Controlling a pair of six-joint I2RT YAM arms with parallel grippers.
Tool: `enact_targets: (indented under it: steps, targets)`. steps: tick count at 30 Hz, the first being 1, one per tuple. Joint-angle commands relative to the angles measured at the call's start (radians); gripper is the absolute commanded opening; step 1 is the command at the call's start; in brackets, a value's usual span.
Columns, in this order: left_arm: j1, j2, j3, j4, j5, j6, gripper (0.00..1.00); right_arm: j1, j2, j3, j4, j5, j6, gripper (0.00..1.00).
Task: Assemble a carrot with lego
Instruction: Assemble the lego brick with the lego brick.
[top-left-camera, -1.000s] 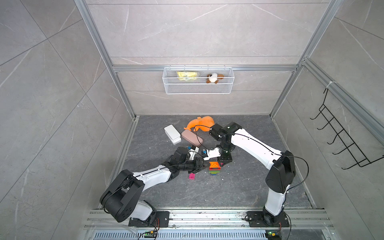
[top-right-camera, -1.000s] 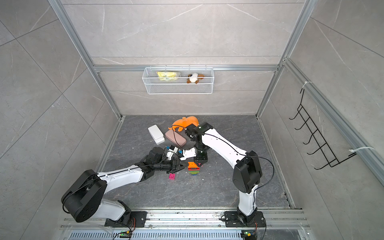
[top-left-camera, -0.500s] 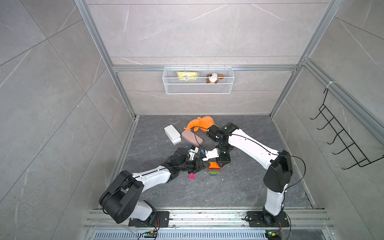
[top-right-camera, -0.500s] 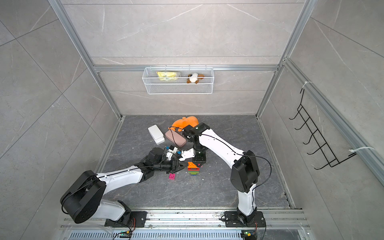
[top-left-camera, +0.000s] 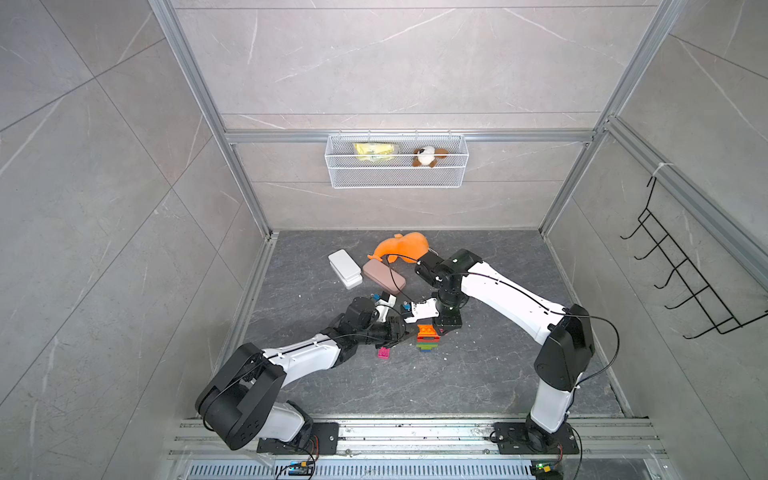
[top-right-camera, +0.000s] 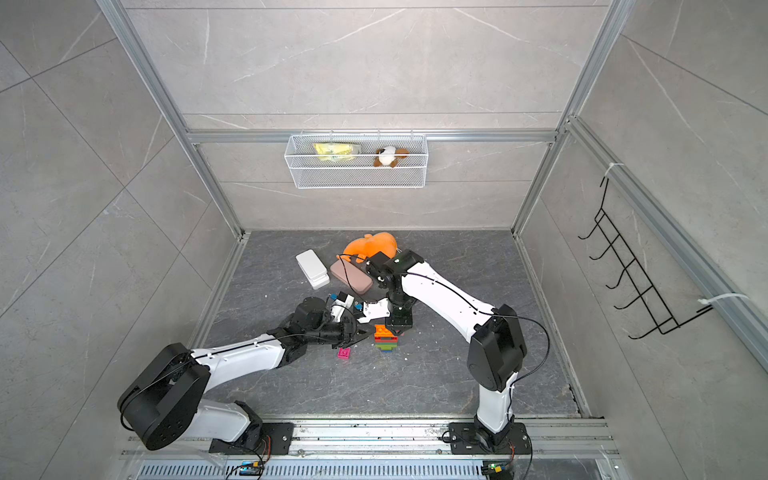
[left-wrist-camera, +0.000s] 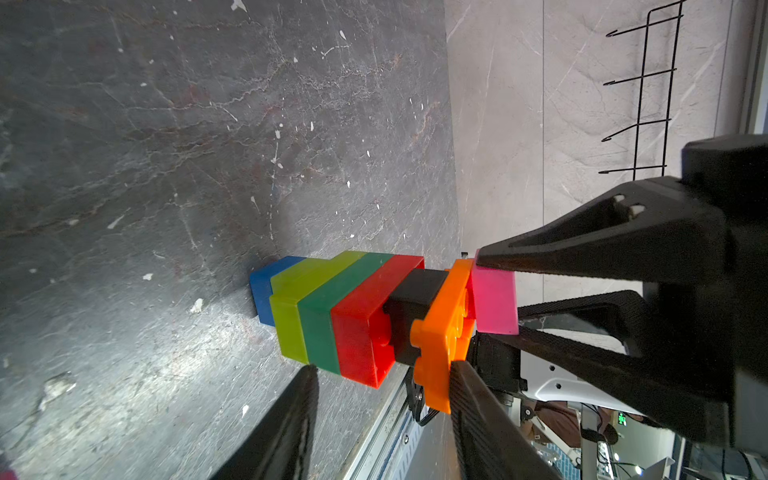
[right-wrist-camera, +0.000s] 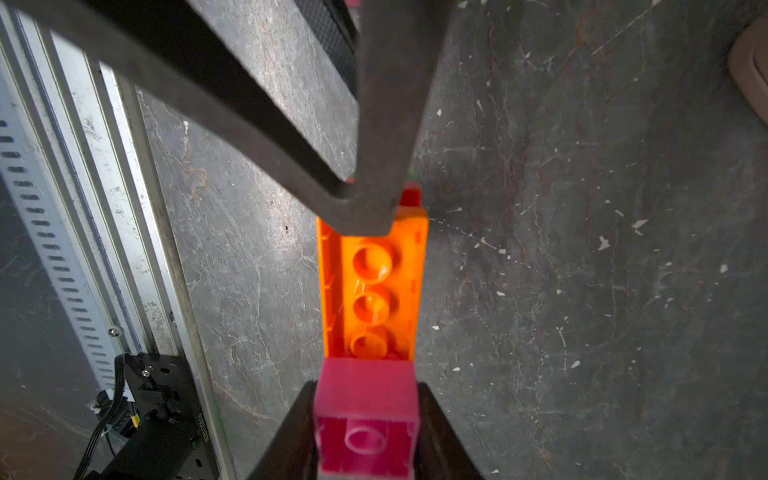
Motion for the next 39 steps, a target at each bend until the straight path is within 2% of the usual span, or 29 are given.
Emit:
enact_targets:
  steps: [1, 21, 31, 36, 39]
  targets:
    - [-0.003, 0.011, -0.044, -0.115, -0.071, 0.034, 0.53, 0.012, 0.047, -0.063, 0.003, -0.033, -0.001, 0.06]
    - [-0.041, 0.005, -0.105, -0.112, -0.121, 0.042, 0.50, 0.032, 0.036, -0.101, 0.040, 0.033, 0.030, 0.06]
    - [-0.046, -0.007, -0.102, -0.111, -0.128, 0.045, 0.50, 0.046, 0.011, -0.070, 0.035, 0.066, 0.042, 0.07]
    - [-0.047, -0.021, -0.086, -0.127, -0.130, 0.045, 0.50, 0.041, -0.031, -0.069, 0.057, 0.059, 0.041, 0.12]
    - [-0.046, -0.026, -0.063, -0.147, -0.131, 0.051, 0.51, 0.034, -0.040, -0.069, 0.065, 0.061, 0.048, 0.20]
